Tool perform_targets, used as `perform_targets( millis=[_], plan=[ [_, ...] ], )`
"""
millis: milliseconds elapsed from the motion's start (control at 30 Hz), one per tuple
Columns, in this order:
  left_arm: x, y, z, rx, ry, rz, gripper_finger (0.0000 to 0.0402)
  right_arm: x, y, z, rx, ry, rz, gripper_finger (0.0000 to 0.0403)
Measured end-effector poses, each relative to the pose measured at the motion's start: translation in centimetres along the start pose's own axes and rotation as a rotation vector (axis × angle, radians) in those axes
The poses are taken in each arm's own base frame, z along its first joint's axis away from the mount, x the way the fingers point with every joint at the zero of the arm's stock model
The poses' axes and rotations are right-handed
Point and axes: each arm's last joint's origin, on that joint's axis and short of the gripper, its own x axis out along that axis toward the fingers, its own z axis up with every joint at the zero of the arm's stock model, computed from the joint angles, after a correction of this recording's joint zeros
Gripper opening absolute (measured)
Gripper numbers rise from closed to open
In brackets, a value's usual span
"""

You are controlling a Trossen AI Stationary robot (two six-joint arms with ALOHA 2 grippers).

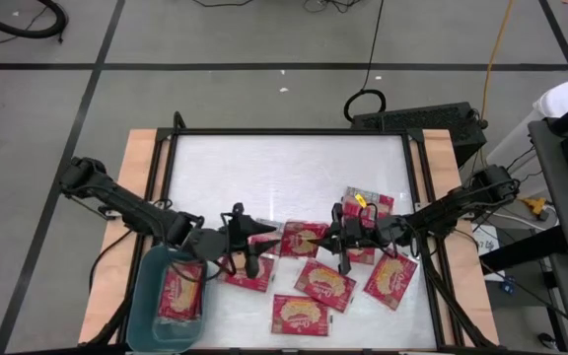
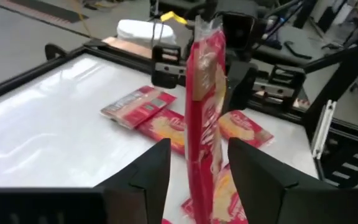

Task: Sort popcorn bags into baskets
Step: Put the red popcorn bag into the blue bin

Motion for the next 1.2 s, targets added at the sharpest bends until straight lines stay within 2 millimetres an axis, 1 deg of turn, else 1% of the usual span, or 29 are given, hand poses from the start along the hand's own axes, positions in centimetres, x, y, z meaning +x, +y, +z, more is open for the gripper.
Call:
perform_targets(
  millis=[67, 133, 233, 333, 433, 500, 567, 633, 700, 867, 1000, 1100, 1200],
  plan=[
    [0.3, 0.4, 0.2, -0.005, 0.004, -0.009, 0.0165, 0.0, 0.0, 0.0, -0.014, -0.002, -0.002, 0.0011],
    [1.0, 0.7, 0.2, -0.017, 0.014, -0.013, 0.0177, 0.0, 0.0, 0.0, -0.028, -0.003, -0.003, 0.0011],
    [1.9, 1.1, -0.2, -0.011, 0.033, -0.011, 0.0209, 0.0, 0.0, 0.0, -0.039, -0.003, -0.005, 0.0011],
    [2.9, 1.2, -0.1, -0.017, 0.020, -0.063, 0.0247, 0.0, 0.0, 0.0, -0.054, -0.002, -0.007, 0.0011],
    [3.9, 1.2, -0.6, -0.006, 0.015, -0.084, 0.0279, 0.0, 0.0, 0.0, -0.068, -0.003, -0.007, 0.0011],
    [4.3, 1.4, -0.7, 0.002, 0.015, -0.076, 0.0290, 0.0, 0.0, 0.0, -0.074, -0.001, -0.007, 0.0011],
    [4.7, 1.6, -0.5, -0.006, 0.000, -0.086, 0.0288, 0.0, 0.0, 0.0, -0.083, -0.002, -0.007, 0.0011],
    [5.0, 1.8, -0.5, 0.000, 0.006, -0.102, 0.0268, 0.0, 0.0, 0.0, -0.090, -0.001, -0.007, 0.0011],
    [5.1, 1.8, -0.4, 0.009, 0.007, -0.123, 0.0236, 0.0, 0.0, 0.0, -0.092, -0.002, -0.007, 0.0011],
    [5.1, 1.9, -0.4, 0.014, 0.011, -0.128, 0.0133, 0.0, -0.1, 0.1, -0.114, -0.006, -0.012, 0.0017],
    [5.1, 1.9, -0.4, 0.027, 0.016, -0.152, 0.0063, 0.0, -0.1, 0.1, -0.112, -0.015, -0.013, 0.0021],
    [5.1, 1.8, -0.4, 0.027, 0.016, -0.154, 0.0028, 0.0, -0.1, 0.2, -0.094, -0.021, -0.015, 0.0022],
    [4.5, 1.9, -0.1, 0.027, 0.025, -0.161, 0.0018, 0.0, -0.2, 0.2, -0.063, -0.024, -0.039, 0.0035]
  ],
)
